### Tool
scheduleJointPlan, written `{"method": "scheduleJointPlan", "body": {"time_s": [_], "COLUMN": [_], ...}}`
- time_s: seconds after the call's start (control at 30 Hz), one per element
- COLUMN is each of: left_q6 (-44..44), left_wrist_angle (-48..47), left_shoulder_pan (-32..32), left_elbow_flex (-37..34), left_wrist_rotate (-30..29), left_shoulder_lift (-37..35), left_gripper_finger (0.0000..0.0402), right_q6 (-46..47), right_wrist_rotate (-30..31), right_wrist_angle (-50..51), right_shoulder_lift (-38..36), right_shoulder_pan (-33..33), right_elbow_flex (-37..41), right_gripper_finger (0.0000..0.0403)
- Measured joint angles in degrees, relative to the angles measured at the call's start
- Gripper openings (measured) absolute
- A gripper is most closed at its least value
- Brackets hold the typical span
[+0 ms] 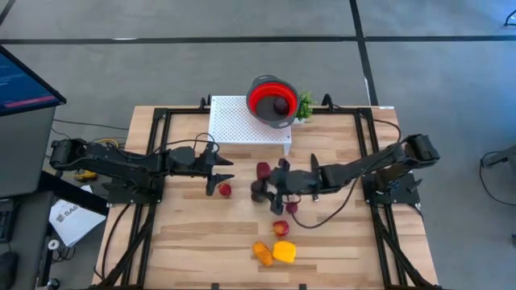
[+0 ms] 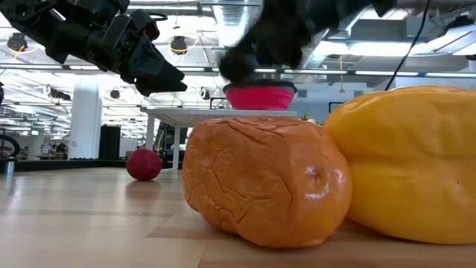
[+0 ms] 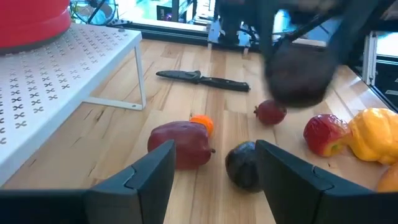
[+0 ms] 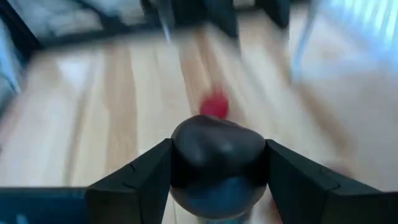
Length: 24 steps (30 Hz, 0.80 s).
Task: Pick & Place Fruit
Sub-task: Put the purple plum into the red strainer bowl
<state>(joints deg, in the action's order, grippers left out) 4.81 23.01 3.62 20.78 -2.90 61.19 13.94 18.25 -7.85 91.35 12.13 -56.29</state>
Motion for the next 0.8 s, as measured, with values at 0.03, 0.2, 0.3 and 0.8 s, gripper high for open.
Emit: {"method": "scheduleJointPlan", "body": {"time_s": [0.03,0.2,0.3,0.8], "left_q6": [-0.1,-1.2,-1.2,-1.5], "left_wrist_angle": [0.1,0.2,0.5,2.1], "left_shoulder_pan": [0.0,0.0,0.0,1.1], "left_elbow_flex": [0.0,0.0,0.0,0.0], "left_wrist_rotate": [0.0,-0.1,-0.1,-0.9], "left_shoulder_lift": [0.0,0.0,0.0,0.0], "left_gripper_finger": [0.0213,0.0213,0.0213,0.0213], "right_q6": [-2.6,-15.2,-15.2,-17.3], "right_wrist_rotate": [0.6,5.9,7.1,-3.6], "right_wrist_angle": [-3.1,-13.5,-11.2,22.3], "right_shoulder_lift": [-0.6,-4.7,-6.5,10.3], "right_shoulder_pan": [-0.3,-5.5,-12.6,-40.8], "right_elbow_flex": [0.0,-0.3,-3.4,-29.3], "right_gripper_finger": [0.0224,0.0223,0.0224,0.0225]}}
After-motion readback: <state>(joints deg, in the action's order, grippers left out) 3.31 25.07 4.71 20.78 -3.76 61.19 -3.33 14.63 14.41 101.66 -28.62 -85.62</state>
